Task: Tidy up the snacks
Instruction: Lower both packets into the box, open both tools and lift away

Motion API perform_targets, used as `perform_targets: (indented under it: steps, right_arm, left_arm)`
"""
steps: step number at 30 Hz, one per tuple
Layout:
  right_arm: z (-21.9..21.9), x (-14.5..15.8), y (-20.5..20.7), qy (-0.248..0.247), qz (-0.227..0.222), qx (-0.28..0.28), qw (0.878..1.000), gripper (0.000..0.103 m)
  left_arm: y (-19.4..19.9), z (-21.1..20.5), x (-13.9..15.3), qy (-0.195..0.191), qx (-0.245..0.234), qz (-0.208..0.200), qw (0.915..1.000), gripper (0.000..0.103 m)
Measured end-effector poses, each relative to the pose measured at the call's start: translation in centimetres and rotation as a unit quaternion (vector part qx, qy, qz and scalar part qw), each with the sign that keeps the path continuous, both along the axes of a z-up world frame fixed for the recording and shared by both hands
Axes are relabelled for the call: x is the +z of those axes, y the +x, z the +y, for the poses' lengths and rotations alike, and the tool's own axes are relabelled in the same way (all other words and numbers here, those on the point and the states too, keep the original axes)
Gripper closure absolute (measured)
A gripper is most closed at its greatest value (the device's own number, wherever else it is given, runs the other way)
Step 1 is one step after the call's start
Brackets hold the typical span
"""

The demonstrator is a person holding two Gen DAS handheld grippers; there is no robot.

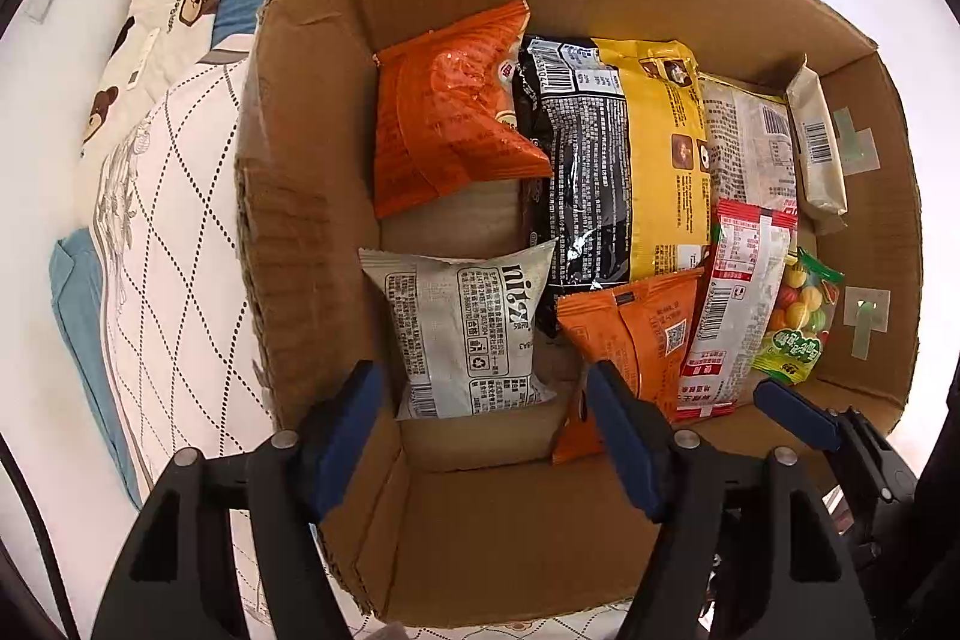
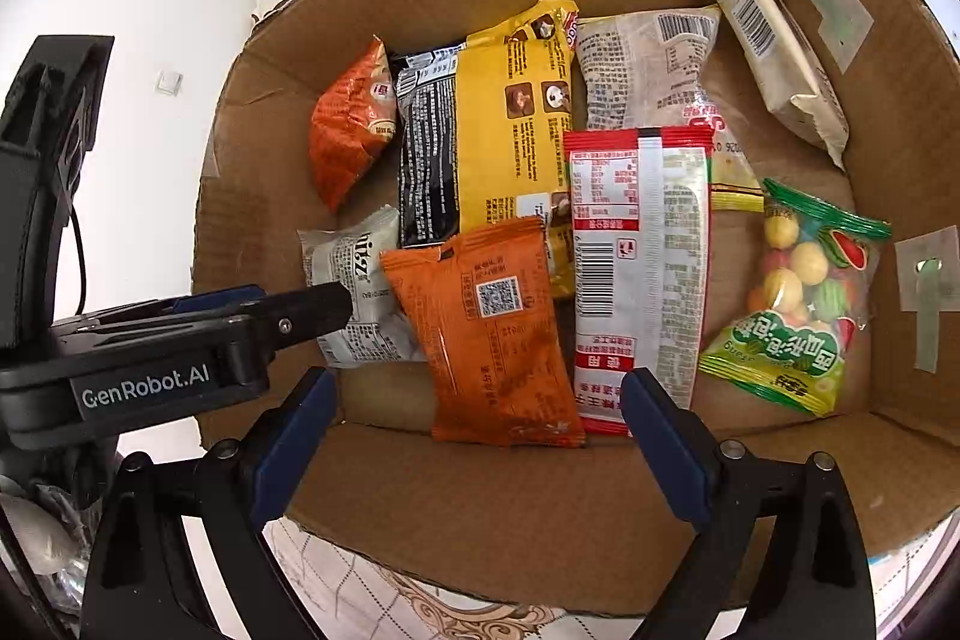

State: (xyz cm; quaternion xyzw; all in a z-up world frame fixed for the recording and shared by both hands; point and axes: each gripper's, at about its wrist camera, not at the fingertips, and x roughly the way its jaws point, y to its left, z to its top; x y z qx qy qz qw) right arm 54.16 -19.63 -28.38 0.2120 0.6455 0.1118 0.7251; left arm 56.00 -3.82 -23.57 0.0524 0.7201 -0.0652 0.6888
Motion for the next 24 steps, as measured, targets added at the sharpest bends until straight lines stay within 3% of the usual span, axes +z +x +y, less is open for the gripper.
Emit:
perform_targets:
  steps: [8, 11, 24]
  right_arm:
    - [-1.8, 3.0, -0.9, -0.099, -0.051, 0.008, 0.994, 0.006]
    - [-2.5, 3.7, -1.6, -0.125, -0.065, 0.011, 0.990, 0.006]
    - [-4.8, 8.8, -5.8, -0.175, -0.158, 0.005, 0.972, 0.006]
  left_arm:
    - [-2.3, -0.4, 2.3, 0.001, 0.009, -0.058, 0.9983, 0.034]
    - [-3.8, 0.0, 3.2, -0.018, 0.029, -0.084, 0.9959, 0.034]
    - [-9.7, 0.0, 7.5, -0.049, 0.046, -0.210, 0.9753, 0.034]
